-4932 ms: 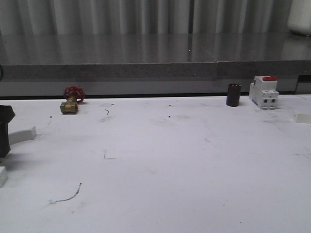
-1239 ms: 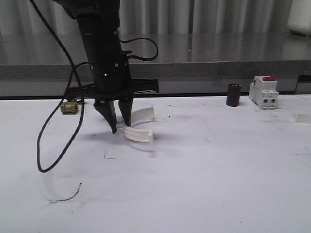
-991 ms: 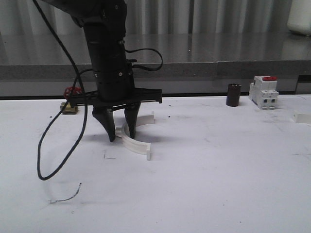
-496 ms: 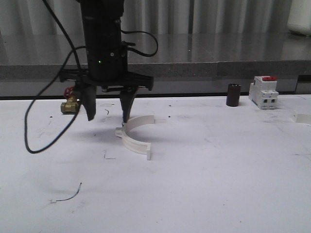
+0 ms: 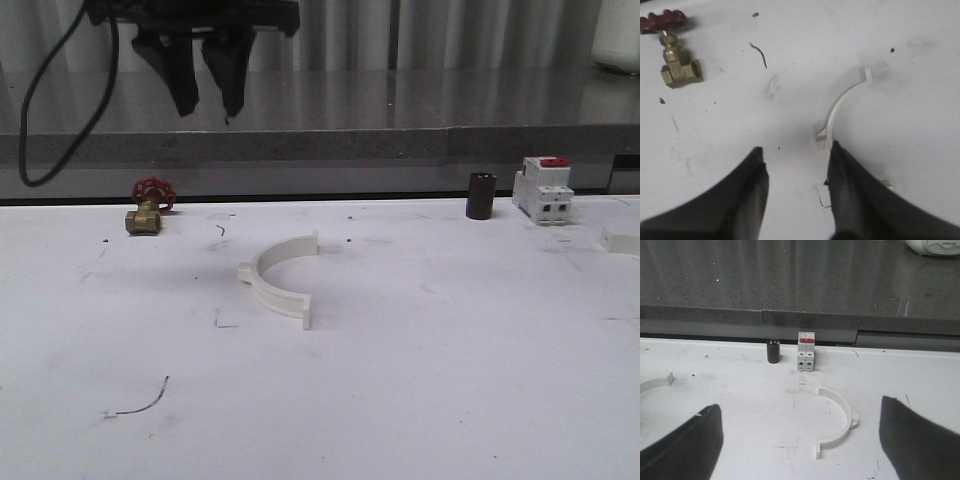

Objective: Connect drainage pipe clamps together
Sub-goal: 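Open the left gripper and lift it away from the clamp half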

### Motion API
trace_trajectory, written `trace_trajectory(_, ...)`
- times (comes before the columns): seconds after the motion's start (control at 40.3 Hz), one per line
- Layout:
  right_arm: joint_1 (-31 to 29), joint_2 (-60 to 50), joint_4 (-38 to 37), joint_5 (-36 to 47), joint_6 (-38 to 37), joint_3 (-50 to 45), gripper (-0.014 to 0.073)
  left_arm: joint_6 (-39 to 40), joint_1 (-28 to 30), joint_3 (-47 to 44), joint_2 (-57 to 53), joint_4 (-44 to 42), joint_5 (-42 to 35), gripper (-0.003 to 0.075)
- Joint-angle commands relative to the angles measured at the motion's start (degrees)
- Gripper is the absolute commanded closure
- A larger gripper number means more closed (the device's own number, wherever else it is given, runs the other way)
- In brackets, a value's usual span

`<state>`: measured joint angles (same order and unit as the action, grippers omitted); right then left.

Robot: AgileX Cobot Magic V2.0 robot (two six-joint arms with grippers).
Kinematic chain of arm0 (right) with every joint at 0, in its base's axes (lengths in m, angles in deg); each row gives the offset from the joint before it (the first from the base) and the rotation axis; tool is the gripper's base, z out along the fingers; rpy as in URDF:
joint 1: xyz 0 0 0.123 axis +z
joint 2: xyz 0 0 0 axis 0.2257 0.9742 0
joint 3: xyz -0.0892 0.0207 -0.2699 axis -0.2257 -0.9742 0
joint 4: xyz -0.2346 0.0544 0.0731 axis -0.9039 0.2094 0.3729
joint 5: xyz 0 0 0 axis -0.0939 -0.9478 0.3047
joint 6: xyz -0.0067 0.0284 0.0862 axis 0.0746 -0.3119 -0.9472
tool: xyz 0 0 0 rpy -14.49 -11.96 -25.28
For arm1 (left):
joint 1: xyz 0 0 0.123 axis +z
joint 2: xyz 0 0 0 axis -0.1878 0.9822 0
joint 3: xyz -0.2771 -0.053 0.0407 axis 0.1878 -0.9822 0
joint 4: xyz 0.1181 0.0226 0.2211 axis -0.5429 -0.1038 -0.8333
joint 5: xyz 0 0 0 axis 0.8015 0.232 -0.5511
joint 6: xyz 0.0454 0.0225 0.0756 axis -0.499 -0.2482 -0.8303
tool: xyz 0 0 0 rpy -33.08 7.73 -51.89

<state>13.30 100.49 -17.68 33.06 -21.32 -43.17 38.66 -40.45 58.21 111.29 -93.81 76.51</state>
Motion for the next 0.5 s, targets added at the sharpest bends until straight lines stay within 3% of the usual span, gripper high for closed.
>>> trace_trajectory(0.0,-0.4,0.7,-0.2,4.4,0.3,1.9,-0.0057,-0.2,0.2,0.8,-6.2,-1.9,-2.0,0.0609)
trace_trajectory(0.149,-0.4,0.7,-0.2,4.4,0.3,1.9,-0.0057,-0.2,2.0,-2.8,-11.4,-2.9,-3.4,0.0742)
trace_trajectory(0.471,-0.4,0.7,-0.2,4.4,0.3,1.9,-0.0057,-0.4,7.8,-27.2,-29.2,-2.9,-14.0,0.0741)
